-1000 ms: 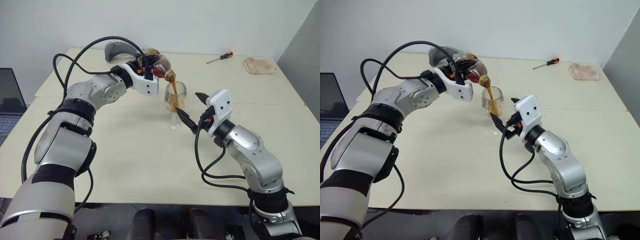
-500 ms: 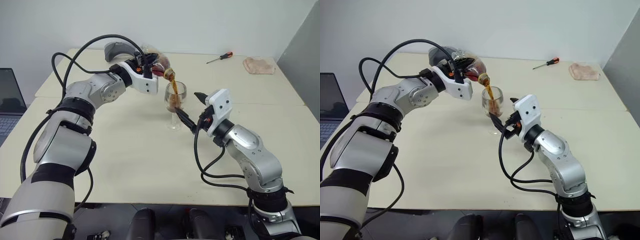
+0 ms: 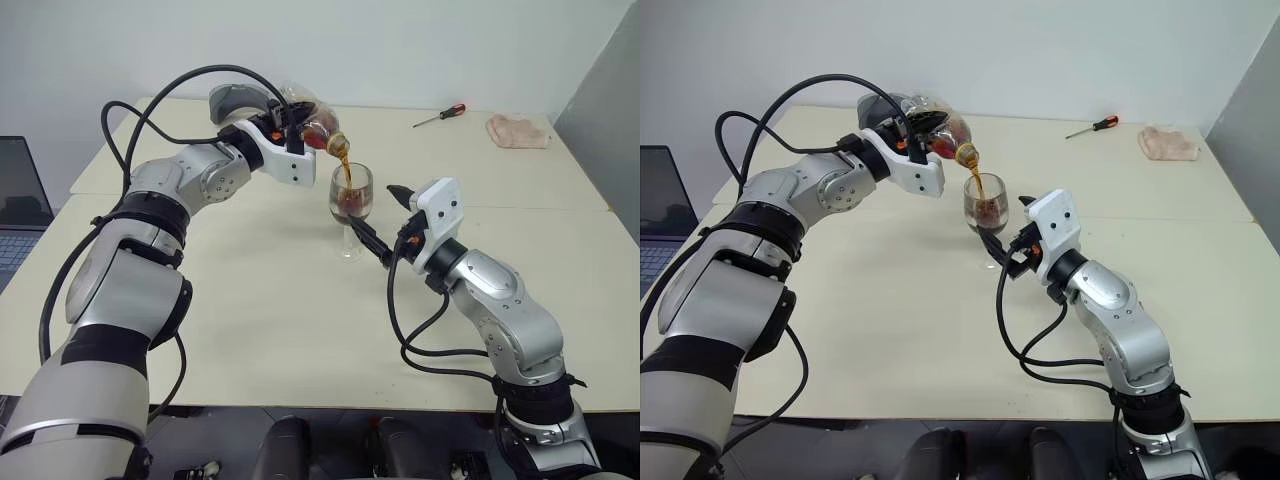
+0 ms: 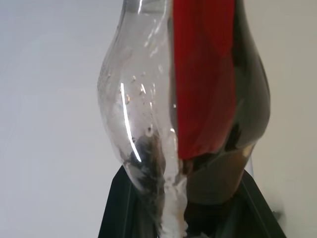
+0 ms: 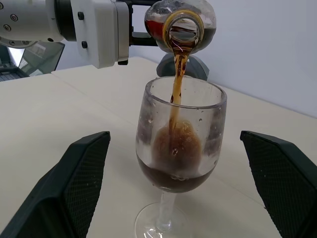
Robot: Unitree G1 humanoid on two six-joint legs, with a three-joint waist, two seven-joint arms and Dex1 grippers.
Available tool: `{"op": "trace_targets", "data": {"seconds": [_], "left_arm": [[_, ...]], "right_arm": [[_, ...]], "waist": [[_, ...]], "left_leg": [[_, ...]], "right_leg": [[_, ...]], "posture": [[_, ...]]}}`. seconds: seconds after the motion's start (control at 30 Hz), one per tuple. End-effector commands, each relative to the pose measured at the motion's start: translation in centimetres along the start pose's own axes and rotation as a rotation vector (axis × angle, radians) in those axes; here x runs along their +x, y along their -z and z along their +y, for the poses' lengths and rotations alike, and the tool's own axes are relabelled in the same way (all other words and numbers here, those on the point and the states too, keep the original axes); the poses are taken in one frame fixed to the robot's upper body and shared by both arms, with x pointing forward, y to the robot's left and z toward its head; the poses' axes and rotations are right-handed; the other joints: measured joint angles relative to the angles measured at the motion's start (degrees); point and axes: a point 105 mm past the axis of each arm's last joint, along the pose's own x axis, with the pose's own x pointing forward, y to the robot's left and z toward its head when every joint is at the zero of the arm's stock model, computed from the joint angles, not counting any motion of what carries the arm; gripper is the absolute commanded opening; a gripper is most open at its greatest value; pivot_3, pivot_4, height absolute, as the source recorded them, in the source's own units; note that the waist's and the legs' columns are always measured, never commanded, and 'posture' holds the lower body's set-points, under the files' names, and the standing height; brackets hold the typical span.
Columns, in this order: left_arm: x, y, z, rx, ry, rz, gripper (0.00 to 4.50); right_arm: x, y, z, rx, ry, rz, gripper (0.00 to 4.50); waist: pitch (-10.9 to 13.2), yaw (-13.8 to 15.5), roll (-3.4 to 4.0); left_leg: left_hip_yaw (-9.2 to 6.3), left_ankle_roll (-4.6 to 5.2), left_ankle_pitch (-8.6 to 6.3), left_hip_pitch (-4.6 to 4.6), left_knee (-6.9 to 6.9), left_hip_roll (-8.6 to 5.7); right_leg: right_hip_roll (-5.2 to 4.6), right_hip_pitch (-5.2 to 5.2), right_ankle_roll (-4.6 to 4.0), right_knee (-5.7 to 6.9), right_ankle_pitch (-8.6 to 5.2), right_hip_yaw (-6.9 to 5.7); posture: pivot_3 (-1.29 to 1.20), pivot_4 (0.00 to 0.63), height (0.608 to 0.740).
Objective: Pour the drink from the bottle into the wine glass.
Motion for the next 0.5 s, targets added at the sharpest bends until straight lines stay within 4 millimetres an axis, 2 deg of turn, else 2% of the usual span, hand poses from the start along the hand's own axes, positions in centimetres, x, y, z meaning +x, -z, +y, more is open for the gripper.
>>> {"op": "trace_targets", "data": {"seconds": [0.03,0.5], "left_arm": [[0.2,0.3,2.6,0.033,-0.066,-0.002,0.74],[0.3,0.3,2.7,0.027,-0.07,0.0,0.74]], "right_arm": [[-0.2,-1.7,0.0,-0.024,-0.004,-0.062,4.5],[-1.7,-0.8,0.4,0.014,0.0,-0.093,4.5]], "waist": [[0.0,0.0,0.0],[0.0,-0.01,0.0]], "left_leg": [[0.0,0.0,0.0,0.0,0.0,0.0],[0.01,0.0,0.0,0.0,0.06,0.0]], "right_leg": [[0.0,0.0,0.0,0.0,0.0,0.0],[0.0,0.0,0.0,0.06,0.0,0.01]], "posture": [[0.0,0.15,0.74],[0.0,0.15,0.74]]}}
